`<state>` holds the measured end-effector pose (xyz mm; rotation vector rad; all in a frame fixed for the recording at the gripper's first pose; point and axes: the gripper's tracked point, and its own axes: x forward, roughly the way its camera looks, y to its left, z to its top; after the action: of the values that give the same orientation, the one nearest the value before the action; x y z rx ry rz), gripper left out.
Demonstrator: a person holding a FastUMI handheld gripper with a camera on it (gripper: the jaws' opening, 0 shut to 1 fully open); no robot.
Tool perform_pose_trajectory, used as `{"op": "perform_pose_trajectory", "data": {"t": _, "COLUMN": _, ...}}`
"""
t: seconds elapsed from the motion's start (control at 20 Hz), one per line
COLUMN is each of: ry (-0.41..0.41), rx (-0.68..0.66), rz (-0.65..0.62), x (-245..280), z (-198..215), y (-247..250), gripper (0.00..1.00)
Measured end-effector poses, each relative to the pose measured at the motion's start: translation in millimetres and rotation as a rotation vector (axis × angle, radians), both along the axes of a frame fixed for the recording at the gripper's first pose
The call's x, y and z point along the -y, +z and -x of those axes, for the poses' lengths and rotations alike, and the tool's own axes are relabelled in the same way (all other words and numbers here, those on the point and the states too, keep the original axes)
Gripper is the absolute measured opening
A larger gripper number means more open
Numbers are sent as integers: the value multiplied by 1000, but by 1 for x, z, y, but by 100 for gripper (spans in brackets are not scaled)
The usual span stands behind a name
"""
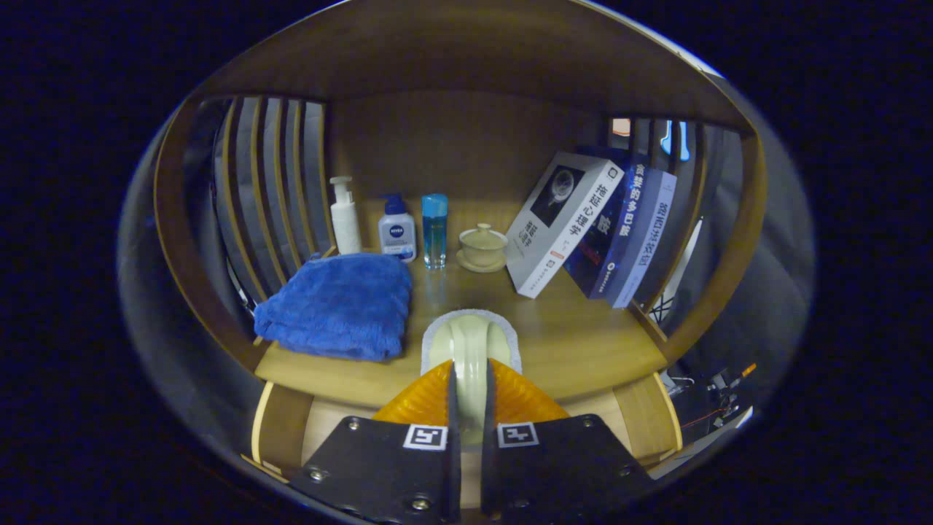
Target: Pull open the drawer, take out the items inside it, and place them on the countertop above the cabinet.
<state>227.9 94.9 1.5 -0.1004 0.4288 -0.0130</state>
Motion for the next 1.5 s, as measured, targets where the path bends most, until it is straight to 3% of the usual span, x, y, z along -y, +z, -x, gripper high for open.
{"op": "perform_pose_trajectory", "data": {"t": 0.35, "ry": 9, "rx": -21, "rz": -24, "x": 7, "z": -47, "y": -10, "gripper": 11}}
{"op": "perform_pose_trajectory", "data": {"t": 0.9, "ry": 30, "rx": -66, "rz": -58, "x": 7, "z": -70, "y": -28, "gripper": 13}}
{"op": "perform_pose_trajectory", "data": {"t": 1.2, "ry": 48, "rx": -54, "rz": -58, "x": 3, "z": -68, "y": -24, "gripper": 28}}
{"op": "perform_pose_trajectory", "data": {"t": 1.5, "ry": 71, "rx": 93, "rz": -61, "x": -5, "z": -29, "y": 12, "gripper": 29}}
